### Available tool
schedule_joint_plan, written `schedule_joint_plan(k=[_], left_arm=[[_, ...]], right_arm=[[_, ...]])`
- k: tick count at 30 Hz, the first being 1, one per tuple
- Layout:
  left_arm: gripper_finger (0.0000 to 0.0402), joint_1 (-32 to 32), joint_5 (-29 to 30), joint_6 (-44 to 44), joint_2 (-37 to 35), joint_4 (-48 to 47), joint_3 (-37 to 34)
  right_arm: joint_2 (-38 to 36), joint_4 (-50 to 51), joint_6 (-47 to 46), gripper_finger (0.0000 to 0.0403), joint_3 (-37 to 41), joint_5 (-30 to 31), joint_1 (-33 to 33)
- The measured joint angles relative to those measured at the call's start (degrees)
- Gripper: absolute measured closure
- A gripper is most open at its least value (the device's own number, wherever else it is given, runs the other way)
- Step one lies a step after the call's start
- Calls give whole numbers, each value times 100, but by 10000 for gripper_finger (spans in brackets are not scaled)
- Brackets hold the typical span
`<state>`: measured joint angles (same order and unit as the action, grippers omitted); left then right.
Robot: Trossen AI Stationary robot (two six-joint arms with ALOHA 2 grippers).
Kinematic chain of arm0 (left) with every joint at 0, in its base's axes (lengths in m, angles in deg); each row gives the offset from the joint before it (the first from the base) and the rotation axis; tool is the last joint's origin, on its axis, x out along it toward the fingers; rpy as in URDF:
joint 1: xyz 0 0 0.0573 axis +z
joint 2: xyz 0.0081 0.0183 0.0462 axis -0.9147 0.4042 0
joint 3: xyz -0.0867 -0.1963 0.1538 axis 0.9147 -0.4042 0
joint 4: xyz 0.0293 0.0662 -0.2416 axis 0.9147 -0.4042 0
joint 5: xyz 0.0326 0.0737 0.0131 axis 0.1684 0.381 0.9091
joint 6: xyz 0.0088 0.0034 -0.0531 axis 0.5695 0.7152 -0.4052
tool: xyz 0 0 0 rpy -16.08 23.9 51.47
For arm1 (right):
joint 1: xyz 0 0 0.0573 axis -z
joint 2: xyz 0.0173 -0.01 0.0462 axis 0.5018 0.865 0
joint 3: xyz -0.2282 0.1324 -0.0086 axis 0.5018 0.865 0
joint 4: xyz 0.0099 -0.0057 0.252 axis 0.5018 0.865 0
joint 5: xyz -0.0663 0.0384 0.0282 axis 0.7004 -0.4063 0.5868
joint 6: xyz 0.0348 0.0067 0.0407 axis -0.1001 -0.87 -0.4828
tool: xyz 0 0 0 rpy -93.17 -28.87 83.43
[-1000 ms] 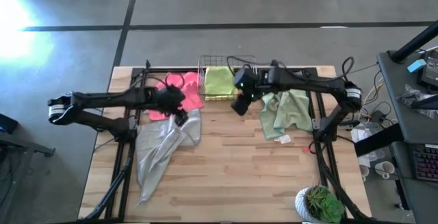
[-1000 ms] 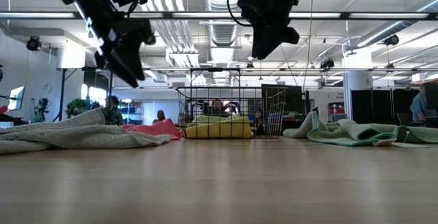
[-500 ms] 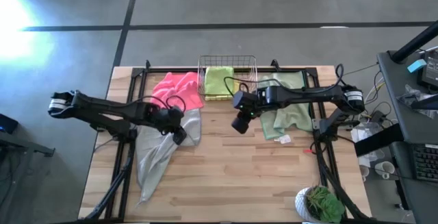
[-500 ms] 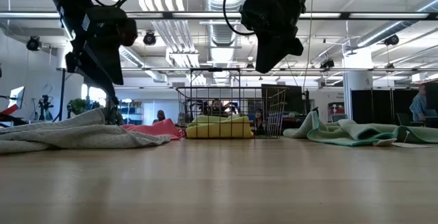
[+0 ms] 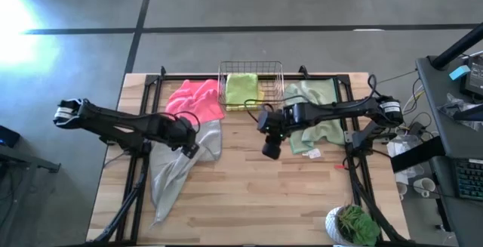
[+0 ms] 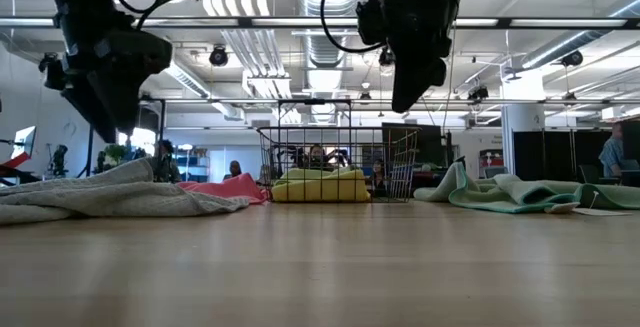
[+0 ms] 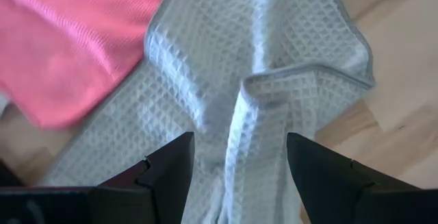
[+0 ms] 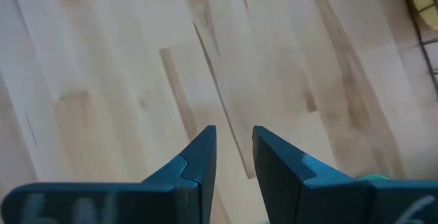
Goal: Fold microfiber towels
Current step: Fold the gray towel
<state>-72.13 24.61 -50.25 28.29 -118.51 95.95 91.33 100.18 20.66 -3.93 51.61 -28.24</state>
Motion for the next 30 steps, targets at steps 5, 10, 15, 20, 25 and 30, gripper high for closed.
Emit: schedule_joint_plan(k=[5,10,15,20,25,30], left_arm=[[185,-294,-176,-391,13,42,64],[185,-821,-487,-758,15,52,297],[185,-1668,-802,-1700,26,41,467],[185,-2641,-1378,-2985,242,111,587],[185,-3555,-1804,-4288,651,494,797],[185,-4178,-1833,-5274,1132,1267,921]], right_arm=[[0,11,91,317,100,2,-3],[0,-81,375,317,102,4,-1],[0,-263,687,317,102,24,0],[0,-405,870,317,102,24,2],[6,-399,991,317,102,24,54],[11,-406,1087,317,102,33,80]])
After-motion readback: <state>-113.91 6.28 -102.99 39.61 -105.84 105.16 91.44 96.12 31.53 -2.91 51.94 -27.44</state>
